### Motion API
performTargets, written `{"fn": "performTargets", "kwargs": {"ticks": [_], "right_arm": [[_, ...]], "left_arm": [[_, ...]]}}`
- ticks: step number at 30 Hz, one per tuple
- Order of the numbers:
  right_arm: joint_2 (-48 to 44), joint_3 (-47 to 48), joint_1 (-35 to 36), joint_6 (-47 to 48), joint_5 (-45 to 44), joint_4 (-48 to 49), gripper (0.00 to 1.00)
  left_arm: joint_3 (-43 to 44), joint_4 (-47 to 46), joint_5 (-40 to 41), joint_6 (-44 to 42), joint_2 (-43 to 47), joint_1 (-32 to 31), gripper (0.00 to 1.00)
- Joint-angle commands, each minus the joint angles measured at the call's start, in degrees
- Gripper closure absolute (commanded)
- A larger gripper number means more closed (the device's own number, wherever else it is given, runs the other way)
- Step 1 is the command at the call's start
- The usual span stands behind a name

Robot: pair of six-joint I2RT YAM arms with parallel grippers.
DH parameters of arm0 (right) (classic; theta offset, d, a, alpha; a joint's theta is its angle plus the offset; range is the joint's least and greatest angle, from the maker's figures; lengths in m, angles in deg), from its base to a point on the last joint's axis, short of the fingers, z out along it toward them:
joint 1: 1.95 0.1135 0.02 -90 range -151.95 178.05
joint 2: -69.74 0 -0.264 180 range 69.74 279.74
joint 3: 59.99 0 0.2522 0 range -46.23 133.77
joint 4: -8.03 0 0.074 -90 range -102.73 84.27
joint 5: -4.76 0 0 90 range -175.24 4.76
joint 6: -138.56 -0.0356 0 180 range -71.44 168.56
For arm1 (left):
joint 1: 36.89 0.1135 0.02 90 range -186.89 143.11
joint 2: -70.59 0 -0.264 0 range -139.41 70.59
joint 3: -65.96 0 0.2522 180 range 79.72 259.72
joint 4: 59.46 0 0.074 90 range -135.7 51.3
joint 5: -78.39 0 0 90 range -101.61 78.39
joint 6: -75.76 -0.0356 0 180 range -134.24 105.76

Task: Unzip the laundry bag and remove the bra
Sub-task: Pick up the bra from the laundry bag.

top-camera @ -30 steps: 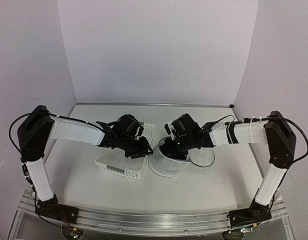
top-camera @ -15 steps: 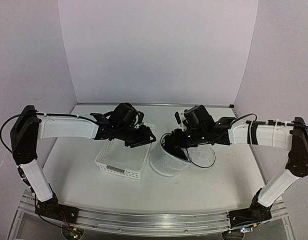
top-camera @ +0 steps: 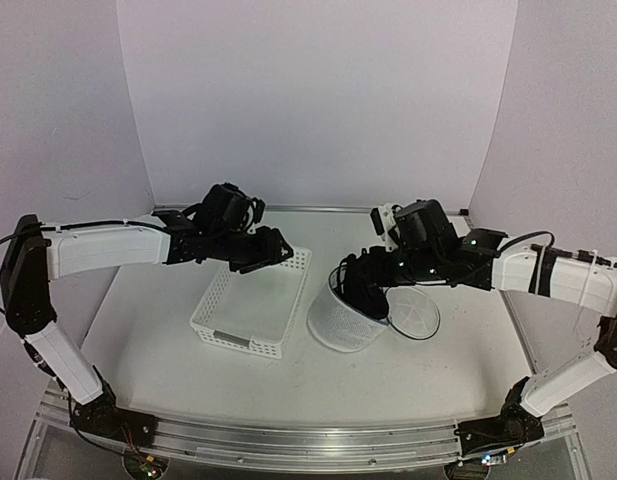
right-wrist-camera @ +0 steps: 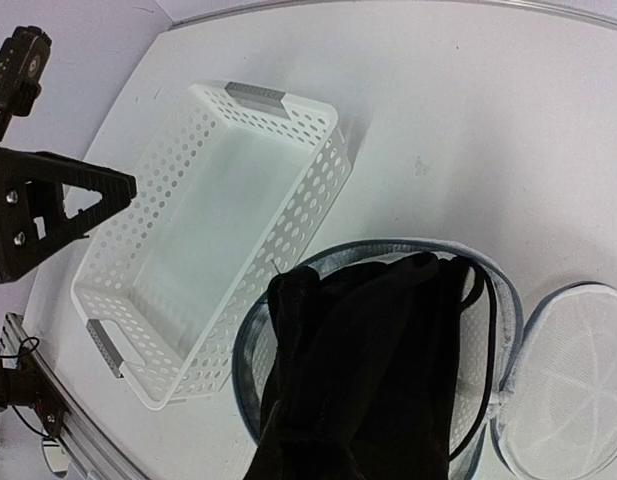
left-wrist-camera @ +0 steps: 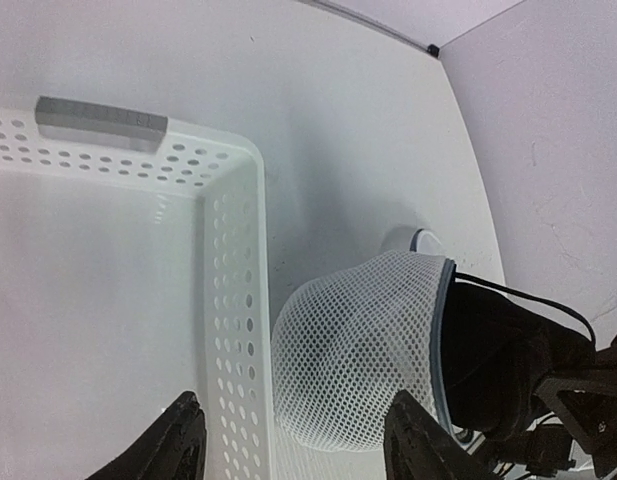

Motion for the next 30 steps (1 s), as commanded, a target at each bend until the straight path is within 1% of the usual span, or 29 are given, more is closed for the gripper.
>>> {"fn": "performTargets", "kwargs": {"ticks": [1, 9, 14, 23, 30], "right_arm": [[-4.51, 1.25, 0.23, 1.74, -2.66, -0.45, 1.0], [-8.57, 2.41, 0.28, 2.75, -4.95, -2.25, 1.0], [-10.64, 5.6, 0.27, 4.04, -6.02, -3.17, 1.0], [-12.6, 12.43, 0.25, 6.71, -7.48, -4.86, 1.0], [-12.35, 18.47, 0.29, 9.54, -7.74, -4.94, 1.0]], "left_arm": [[1.68, 0.32, 2.22, -2.07, 4.69, 2.09, 0.38], [0.13, 0.73, 2.92, -2.33, 7.07, 4.09, 0.38], [-0.48, 1.09, 3.53, -2.74, 7.89, 4.67, 0.37], [-0.74, 4.46, 8.8, -5.21, 10.73, 5.23, 0.34], [-1.03, 6.66, 12.49, -6.96, 13.45, 5.33, 0.33]]}}
